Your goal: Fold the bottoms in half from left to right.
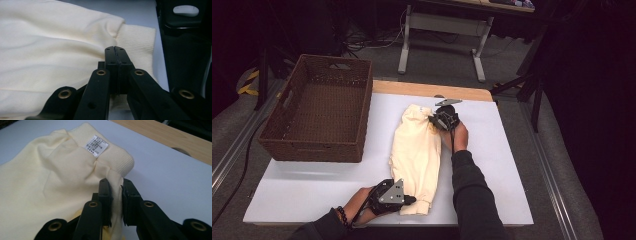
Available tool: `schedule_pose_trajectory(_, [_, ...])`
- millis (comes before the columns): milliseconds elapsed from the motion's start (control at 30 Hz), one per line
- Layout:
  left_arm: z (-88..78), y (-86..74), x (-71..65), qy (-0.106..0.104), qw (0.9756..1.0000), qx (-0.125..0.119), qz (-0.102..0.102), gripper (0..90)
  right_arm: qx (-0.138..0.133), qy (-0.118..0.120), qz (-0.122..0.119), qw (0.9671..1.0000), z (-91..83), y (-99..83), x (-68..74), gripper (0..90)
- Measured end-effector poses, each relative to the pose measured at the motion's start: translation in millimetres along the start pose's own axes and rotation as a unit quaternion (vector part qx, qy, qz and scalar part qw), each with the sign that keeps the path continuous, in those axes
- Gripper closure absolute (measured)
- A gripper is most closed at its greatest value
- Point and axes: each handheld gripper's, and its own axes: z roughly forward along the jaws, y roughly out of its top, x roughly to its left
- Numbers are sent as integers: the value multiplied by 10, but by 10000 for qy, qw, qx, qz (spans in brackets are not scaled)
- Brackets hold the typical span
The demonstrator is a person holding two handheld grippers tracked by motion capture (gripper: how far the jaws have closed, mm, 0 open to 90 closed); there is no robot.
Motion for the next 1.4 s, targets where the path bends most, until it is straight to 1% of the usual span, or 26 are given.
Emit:
schedule_pose_trajectory(33, [24,6,-26,-21,9999,99,99,899,-11,-20,16,10000,5,2,-10,800])
schedule_pose_trajectory(67, [28,15,-40,69,9995,174,253,899,-47,-37,26,10000,8,4,-10,799])
schedule_pose_trajectory(100, [33,26,-54,120,9992,195,324,899,-50,-38,37,10000,15,2,-4,797])
schedule_pose_trajectory(133, [35,26,-46,104,9993,164,306,899,-5,-32,32,10000,34,-5,11,786])
schedule_pose_trajectory(167, [26,13,-38,32,9999,113,96,899,-7,-39,19,10000,38,-8,18,773])
schedule_pose_trajectory(200, [28,10,-19,15,10000,-5,69,898,-92,-29,103,9999,27,-12,27,751])
schedule_pose_trajectory(233, [18,3,-13,-1,10000,-44,58,899,-131,-26,132,9998,12,-11,27,742])
schedule_pose_trajectory(267, [4,2,-15,4,9999,31,99,898,-182,-13,163,9997,-22,-6,28,724])
schedule_pose_trajectory(333, [12,1,-45,49,9999,-86,126,898,-330,-20,172,9993,-103,7,31,722])
schedule_pose_trajectory(367, [-1,3,-46,18,9998,-72,165,898,-415,-10,171,9990,-144,8,30,738])
schedule_pose_trajectory(433, [-33,7,-62,17,9998,-142,140,897,-680,-17,154,9976,-272,-9,34,836])
schedule_pose_trajectory(467, [-62,8,-65,31,9997,-206,110,896,-768,-29,116,9970,-334,-13,36,835])
schedule_pose_trajectory(500, [-80,6,-66,60,9996,-257,78,891,-860,-21,100,9962,-409,-14,35,859])
schedule_pose_trajectory(533, [-110,1,-71,65,9996,-284,-57,880,-907,1,108,9958,-454,-16,34,888])
schedule_pose_trajectory(567, [-119,3,-50,65,9992,-397,-24,874,-988,71,90,9950,-511,-22,32,894])
schedule_pose_trajectory(633, [-146,4,-37,189,9990,-397,-45,871,-1067,229,50,9940,-605,-50,53,900])
schedule_pose_trajectory(733, [-198,2,10,290,9987,-418,-105,852,-1024,397,-219,9937,-714,-132,147,900])
schedule_pose_trajectory(800, [-242,0,64,373,9978,-527,-177,833,-1063,550,-287,9924,-788,-208,207,900])
schedule_pose_trajectory(867, [-298,-16,126,511,9966,-585,-287,825,-1168,739,-239,9901,-861,-307,263,900])
schedule_pose_trajectory(933, [-326,-42,194,552,9957,-618,-417,811,-1172,911,-219,9887,-905,-396,338,900])
schedule_pose_trajectory(1000, [-332,-69,256,644,9953,-544,-482,805,-1123,935,-419,9884,-949,-462,442,900])
schedule_pose_trajectory(1067, [-336,-96,314,829,9946,-445,-434,803,-1096,1033,-551,9871,-974,-538,539,900])
schedule_pose_trajectory(1133, [-336,-130,370,1004,9924,-440,-566,803,-1011,1137,-637,9863,-976,-613,624,900])
schedule_pose_trajectory(1200, [-328,-165,422,1177,9906,-345,-607,806,-965,1212,-737,9852,-994,-662,697,900])
schedule_pose_trajectory(1267, [-306,-197,474,1229,9898,-238,-678,805,-943,1251,-882,9837,-1004,-693,758,900])
schedule_pose_trajectory(1400, [-266,-233,549,1243,9891,-133,-772,803,-710,1399,-1103,9814,-958,-745,853,900])
